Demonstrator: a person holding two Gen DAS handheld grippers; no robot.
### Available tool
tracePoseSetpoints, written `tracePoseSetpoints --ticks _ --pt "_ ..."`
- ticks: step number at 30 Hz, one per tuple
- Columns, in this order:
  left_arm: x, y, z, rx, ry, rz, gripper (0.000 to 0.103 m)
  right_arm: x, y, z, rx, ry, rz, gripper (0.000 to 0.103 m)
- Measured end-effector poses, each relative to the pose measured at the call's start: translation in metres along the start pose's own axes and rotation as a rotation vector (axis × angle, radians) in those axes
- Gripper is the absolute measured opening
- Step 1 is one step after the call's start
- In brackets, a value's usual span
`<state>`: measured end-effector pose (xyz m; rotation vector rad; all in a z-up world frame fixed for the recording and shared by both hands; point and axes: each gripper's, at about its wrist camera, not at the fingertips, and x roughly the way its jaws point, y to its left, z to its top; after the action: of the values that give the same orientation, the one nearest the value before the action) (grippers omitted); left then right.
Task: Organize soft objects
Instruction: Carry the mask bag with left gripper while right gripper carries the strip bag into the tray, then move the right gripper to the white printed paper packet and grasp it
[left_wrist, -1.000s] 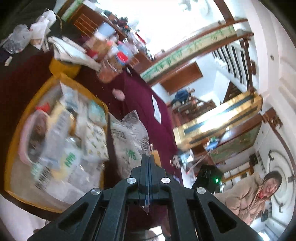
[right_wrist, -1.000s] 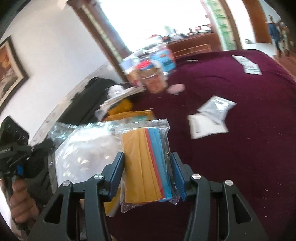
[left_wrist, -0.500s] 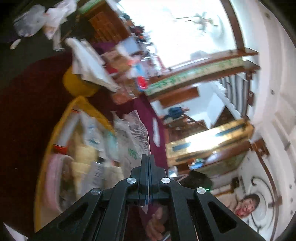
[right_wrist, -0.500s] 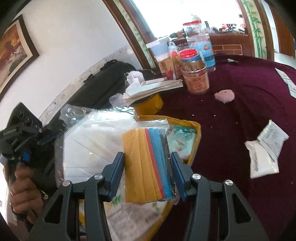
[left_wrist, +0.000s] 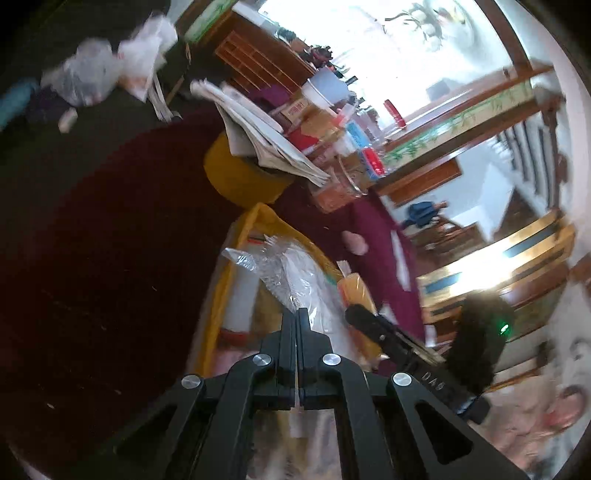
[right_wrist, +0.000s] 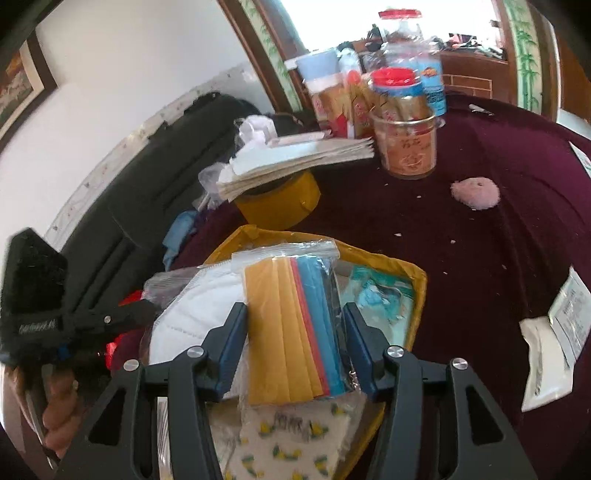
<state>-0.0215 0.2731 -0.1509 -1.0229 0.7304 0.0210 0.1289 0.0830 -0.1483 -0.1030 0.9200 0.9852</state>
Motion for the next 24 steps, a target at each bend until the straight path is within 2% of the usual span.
tracePoseSetpoints --ticks 1,3,5,7,8,11,17,21,22,24 --pt "0.0 -0.005 -0.001 0.037 -0.013 0.034 0.0 0.002 0.001 0.001 -0.007 0.002 -0.003 0.053" --pt "0.001 -0.011 -0.002 0.08 -0.039 0.101 0.009 0.01 0.003 0.004 -0.016 0.019 -0.011 0.054" --pt "0.003 -0.016 -0.002 0.124 -0.067 0.158 0.044 0.016 0.002 0.004 -0.004 0.033 -0.012 0.056" --pt "0.008 -0.019 -0.002 0.149 -0.076 0.218 0.061 0.017 0.002 0.004 -0.007 0.033 -0.011 0.058" --pt "0.009 -0.018 -0.003 0.15 -0.08 0.236 0.064 0.015 0.002 0.004 -0.002 0.029 -0.008 0.062" --pt "0.003 -0.023 -0.008 0.175 -0.12 0.273 0.068 0.003 0.002 0.006 0.004 -0.016 0.013 0.074" --pt "-0.011 -0.05 -0.031 0.264 -0.19 0.333 0.075 -0.04 -0.004 -0.002 0.015 -0.1 0.056 0.077" --pt "-0.01 -0.086 -0.06 0.383 -0.221 0.367 0.077 -0.07 -0.031 -0.024 0.074 -0.126 0.067 0.079" --pt "-0.007 -0.097 -0.07 0.419 -0.227 0.382 0.081 -0.077 -0.04 -0.031 0.089 -0.128 0.076 0.079" --pt "-0.003 -0.112 -0.083 0.453 -0.238 0.375 0.082 -0.094 -0.058 -0.046 0.123 -0.143 0.046 0.079"
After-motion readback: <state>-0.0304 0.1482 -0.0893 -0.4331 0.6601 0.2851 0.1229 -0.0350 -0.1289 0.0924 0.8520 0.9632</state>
